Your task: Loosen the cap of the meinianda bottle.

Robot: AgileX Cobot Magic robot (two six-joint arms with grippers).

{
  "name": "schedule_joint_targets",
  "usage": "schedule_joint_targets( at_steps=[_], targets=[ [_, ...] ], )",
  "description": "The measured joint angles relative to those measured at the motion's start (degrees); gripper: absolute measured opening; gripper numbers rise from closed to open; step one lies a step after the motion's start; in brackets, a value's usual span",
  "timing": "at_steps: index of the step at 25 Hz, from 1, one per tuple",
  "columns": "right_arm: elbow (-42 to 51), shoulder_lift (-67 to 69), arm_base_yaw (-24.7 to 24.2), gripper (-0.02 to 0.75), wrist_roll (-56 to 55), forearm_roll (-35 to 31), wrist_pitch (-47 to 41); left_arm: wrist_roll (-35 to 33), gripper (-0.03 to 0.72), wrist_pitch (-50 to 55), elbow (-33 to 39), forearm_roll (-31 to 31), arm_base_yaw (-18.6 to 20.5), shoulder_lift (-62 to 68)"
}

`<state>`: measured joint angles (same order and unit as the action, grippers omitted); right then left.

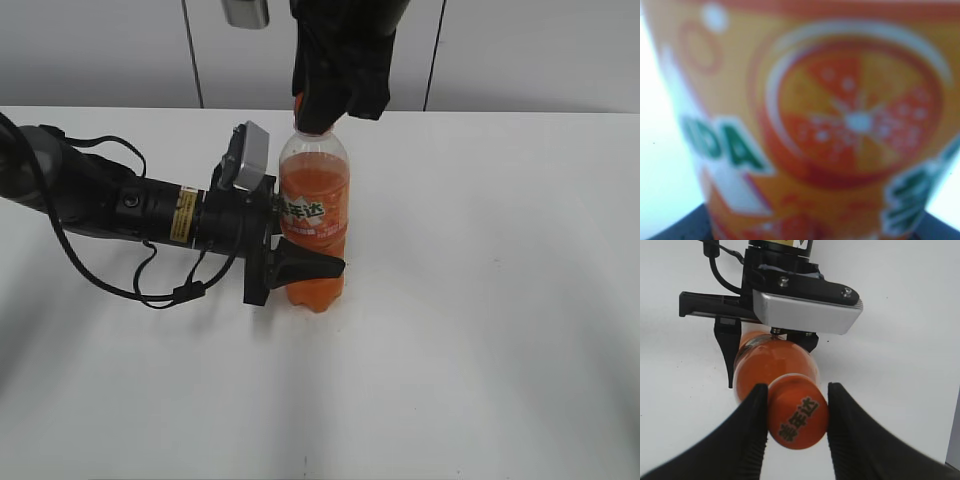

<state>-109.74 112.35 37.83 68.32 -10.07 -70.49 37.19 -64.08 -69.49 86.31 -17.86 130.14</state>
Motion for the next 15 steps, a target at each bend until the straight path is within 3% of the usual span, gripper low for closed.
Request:
schedule_joint_targets(
  at_steps=[15],
  targets=[
    [0.00,-0.77,0.00,0.272,-0.36,0.11,0.01,0.00,0.398,0.05,0.00,0.00,0.00,0.00]
  ],
)
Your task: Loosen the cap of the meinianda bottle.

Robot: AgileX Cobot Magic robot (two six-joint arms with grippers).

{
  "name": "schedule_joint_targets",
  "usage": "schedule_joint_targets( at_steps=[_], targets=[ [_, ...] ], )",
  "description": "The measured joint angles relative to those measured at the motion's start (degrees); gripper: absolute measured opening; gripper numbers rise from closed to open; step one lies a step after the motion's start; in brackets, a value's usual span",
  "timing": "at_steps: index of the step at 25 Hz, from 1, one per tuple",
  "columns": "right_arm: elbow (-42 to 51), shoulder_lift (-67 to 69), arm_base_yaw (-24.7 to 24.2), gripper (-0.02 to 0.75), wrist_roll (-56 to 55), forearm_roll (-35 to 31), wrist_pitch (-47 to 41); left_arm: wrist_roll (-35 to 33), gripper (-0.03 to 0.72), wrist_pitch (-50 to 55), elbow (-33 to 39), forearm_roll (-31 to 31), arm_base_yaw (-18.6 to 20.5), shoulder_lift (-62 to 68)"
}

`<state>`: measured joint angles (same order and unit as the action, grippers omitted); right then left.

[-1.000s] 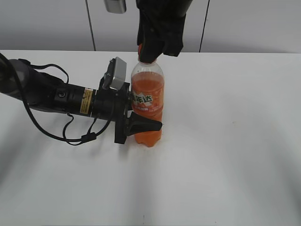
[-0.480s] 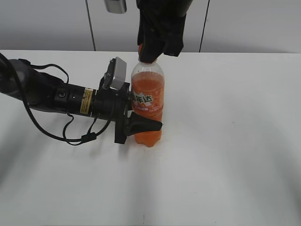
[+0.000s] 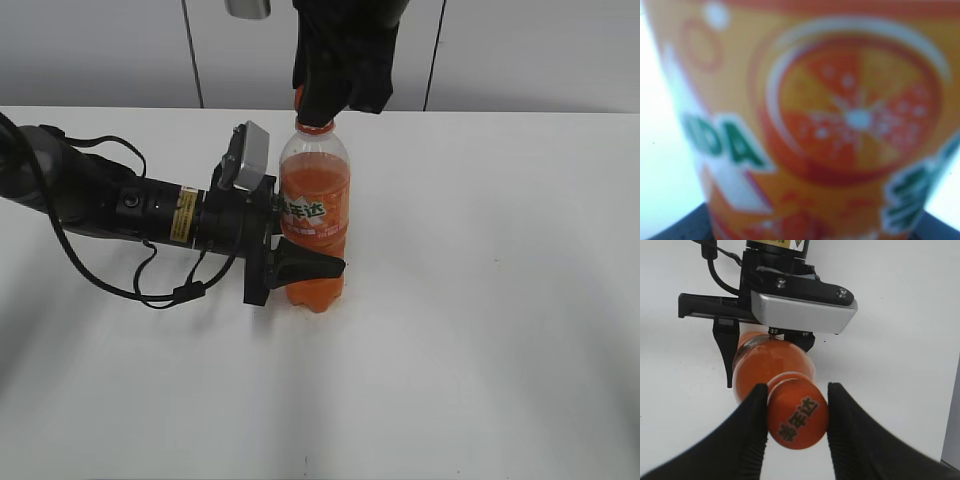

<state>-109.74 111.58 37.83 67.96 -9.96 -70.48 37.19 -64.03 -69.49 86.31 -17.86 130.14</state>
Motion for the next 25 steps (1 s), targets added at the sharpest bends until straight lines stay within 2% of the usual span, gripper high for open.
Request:
schedule_joint_targets(
  at_steps=[17,25],
  targets=[
    [0.00,-2.52,0.00,0.272,-5.38,0.06,0.00,0.00,0.398,0.00,0.00,0.00,0.00,0.00],
    [0.00,-4.65,-0.11,0.272,-18.60,0.81,0.00,0.00,0.398,0.00,0.00,0.00,0.00,0.00]
  ],
)
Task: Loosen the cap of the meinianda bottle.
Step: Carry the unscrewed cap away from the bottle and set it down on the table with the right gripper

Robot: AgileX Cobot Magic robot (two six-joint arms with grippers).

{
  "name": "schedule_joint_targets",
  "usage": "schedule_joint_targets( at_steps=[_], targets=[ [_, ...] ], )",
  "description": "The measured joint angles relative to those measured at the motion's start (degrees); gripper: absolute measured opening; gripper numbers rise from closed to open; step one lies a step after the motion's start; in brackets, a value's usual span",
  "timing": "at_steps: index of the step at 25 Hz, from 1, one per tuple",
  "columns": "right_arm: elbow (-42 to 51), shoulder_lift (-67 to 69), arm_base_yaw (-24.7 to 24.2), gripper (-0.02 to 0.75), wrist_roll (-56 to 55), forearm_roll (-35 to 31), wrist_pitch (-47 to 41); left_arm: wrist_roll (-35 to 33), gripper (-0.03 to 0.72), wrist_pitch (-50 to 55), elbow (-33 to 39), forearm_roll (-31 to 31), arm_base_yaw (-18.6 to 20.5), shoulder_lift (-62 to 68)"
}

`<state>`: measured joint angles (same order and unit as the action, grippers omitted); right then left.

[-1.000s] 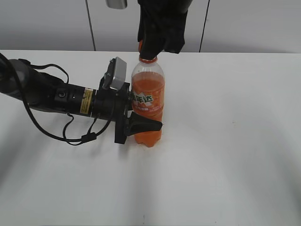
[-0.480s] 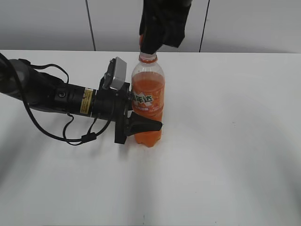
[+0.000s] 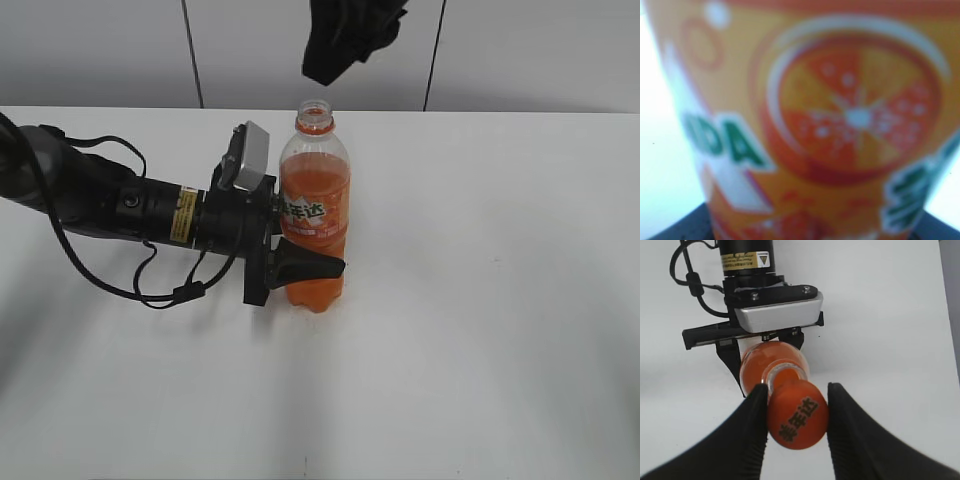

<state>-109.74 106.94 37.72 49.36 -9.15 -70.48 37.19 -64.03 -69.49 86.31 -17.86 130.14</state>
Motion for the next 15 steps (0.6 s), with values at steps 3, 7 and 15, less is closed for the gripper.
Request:
schedule_joint_targets(
  at_steps=[3,7,15],
  targets=[
    [0.00,-0.28,-0.98,0.272,-7.33,1.78,0.00,0.00,0.398,0.00,0.00,0.00,0.00,0.00],
    [0.00,-0.28,-5.02,0.272,-19.61,3.07,0.00,0.00,0.398,0.05,0.00,0.00,0.00,0.00],
    [2.34,-0.35,-17.71,0.272,-33.10,3.61,0.05,0.00,0.398,0.05,0.00,0.00,0.00,0.00]
  ],
)
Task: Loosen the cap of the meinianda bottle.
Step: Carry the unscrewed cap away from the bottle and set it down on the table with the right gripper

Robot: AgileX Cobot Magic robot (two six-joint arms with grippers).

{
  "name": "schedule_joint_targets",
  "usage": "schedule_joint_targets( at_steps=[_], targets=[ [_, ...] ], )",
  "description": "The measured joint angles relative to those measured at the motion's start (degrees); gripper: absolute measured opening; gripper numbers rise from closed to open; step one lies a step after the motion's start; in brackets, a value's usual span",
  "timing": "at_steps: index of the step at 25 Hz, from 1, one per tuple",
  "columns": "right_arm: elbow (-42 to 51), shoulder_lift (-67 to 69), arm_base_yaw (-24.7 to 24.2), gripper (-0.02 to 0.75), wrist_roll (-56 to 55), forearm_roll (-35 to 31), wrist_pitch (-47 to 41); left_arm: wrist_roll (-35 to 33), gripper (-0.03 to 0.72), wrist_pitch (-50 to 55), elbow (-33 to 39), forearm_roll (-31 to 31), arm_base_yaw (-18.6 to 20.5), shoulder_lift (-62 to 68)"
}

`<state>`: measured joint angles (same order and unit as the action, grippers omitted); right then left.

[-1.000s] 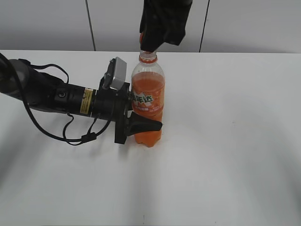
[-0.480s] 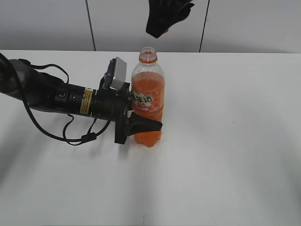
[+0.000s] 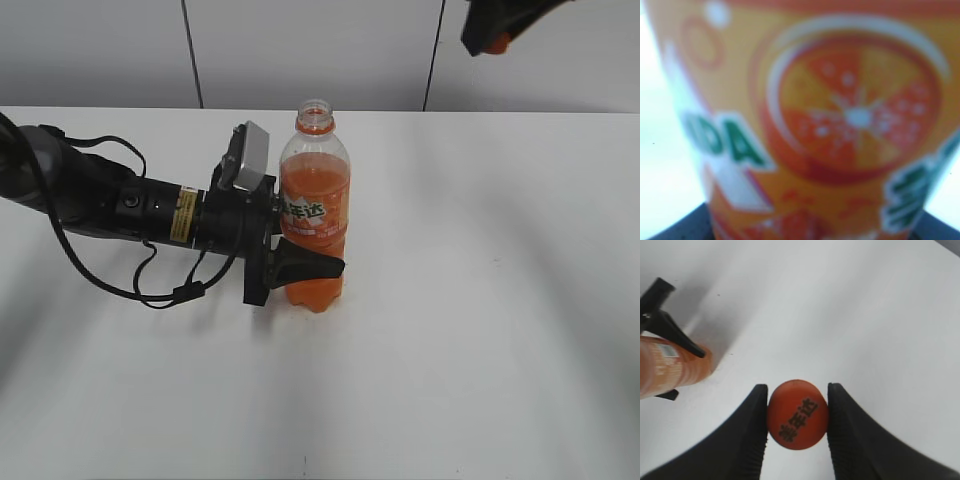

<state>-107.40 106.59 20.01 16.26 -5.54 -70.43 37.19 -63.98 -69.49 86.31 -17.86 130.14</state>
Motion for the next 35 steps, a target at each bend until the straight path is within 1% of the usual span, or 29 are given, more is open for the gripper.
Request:
schedule_joint_targets(
  at_steps=[3,6,11,16,21,29,35],
  targets=[
    [4.02,-0.16,-4.56,0.272,-1.83,0.06,0.05,0.00,0.398,0.00,0.00,0.00,0.00,0.00],
    [9.25,-0.21,-8.07,0.272,-2.99,0.06,0.54,0.00,0.398,0.00,0.00,0.00,0.00,0.00],
    [20.10,-0.21,-11.50,0.272,-4.88,0.01,8.33,0.00,0.398,0.00,0.00,0.00,0.00,0.00],
    [31.70,-0.23,-11.89,0.272,-6.61,0.01,17.87,0.00,0.398,-0.06,0.00,0.00,0.00,0.00],
    [39.55,-0.27,-11.96,0.272,-9.31,0.22,24.90,0.00,0.398,-0.06,0.00,0.00,0.00,0.00],
    [45.04,-0.10,-11.96,0.272,-13.18,1.39,33.71,0.00,0.398,-0.11,0.00,0.04,0.00,0.00],
    [45.51,2.60,-11.96,0.272,-13.57,1.91,35.34,0.00,0.398,-0.11,0.00,0.04,0.00,0.00]
  ],
)
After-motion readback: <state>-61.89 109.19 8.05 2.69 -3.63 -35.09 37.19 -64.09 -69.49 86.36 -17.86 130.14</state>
